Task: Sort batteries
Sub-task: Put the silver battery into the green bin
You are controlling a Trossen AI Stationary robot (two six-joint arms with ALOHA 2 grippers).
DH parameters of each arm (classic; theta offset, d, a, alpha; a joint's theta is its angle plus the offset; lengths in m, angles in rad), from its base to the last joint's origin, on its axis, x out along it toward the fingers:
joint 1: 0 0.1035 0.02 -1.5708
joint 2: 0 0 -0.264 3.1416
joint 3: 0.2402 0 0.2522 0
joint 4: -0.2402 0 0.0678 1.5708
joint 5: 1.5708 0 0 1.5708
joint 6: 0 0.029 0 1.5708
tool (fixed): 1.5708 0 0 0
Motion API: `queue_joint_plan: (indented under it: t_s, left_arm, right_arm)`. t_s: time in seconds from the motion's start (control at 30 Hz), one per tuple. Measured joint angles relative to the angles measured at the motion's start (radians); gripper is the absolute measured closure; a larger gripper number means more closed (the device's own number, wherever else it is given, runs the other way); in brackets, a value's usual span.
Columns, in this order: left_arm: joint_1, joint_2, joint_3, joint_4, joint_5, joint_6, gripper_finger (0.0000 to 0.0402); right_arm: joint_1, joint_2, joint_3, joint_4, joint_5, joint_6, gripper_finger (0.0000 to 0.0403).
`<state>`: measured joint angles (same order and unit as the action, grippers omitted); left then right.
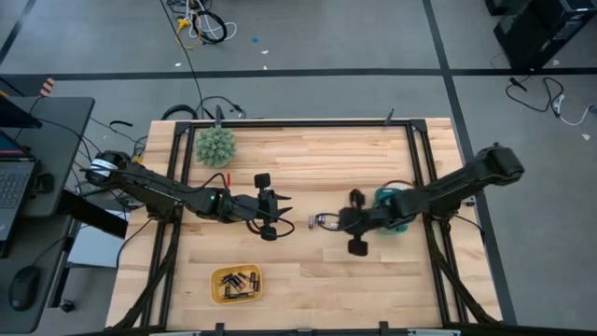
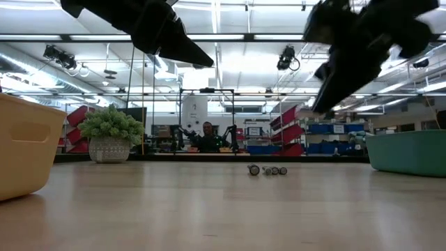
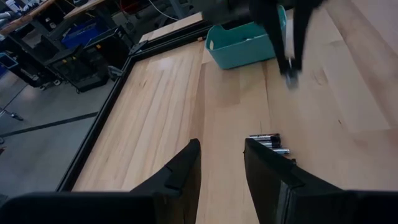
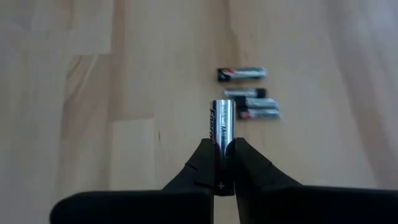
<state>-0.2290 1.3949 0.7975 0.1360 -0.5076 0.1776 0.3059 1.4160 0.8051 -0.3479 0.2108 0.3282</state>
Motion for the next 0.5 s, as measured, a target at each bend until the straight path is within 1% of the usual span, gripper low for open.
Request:
queue_joint_plan:
  t_s: [0.07, 0.13, 0.23, 0.3, 0.37, 0.5]
  left_arm:
    - [0.000, 0.000, 0.000, 0.000, 0.000, 0.000, 0.0282]
    - [0.000, 0.000, 0.000, 0.000, 0.000, 0.000, 0.0282]
    - [0.000, 0.000, 0.000, 0.000, 0.000, 0.000, 0.0282]
    - [0.000, 0.000, 0.000, 0.000, 0.000, 0.000, 0.0282]
    - [0.000, 0.000, 0.000, 0.000, 0.000, 0.000, 0.0282]
    - [0.000, 0.000, 0.000, 0.000, 0.000, 0.000, 0.0282]
  right_arm:
    - [0.026, -0.070, 0.000, -0.074, 0.020, 0.035, 0.0381]
    - [0.061, -0.141, 0.000, -0.145, 0.065, 0.091, 0.0381]
    - [0.111, -0.246, 0.001, -0.294, 0.158, 0.242, 0.0381]
    - [0.142, -0.303, 0.001, -0.425, 0.236, 0.412, 0.0381]
    - [0.167, -0.344, 0.001, -0.554, 0.287, 0.615, 0.0381]
    - [0.200, -0.373, 0.001, -0.737, 0.296, 1.045, 0.0381]
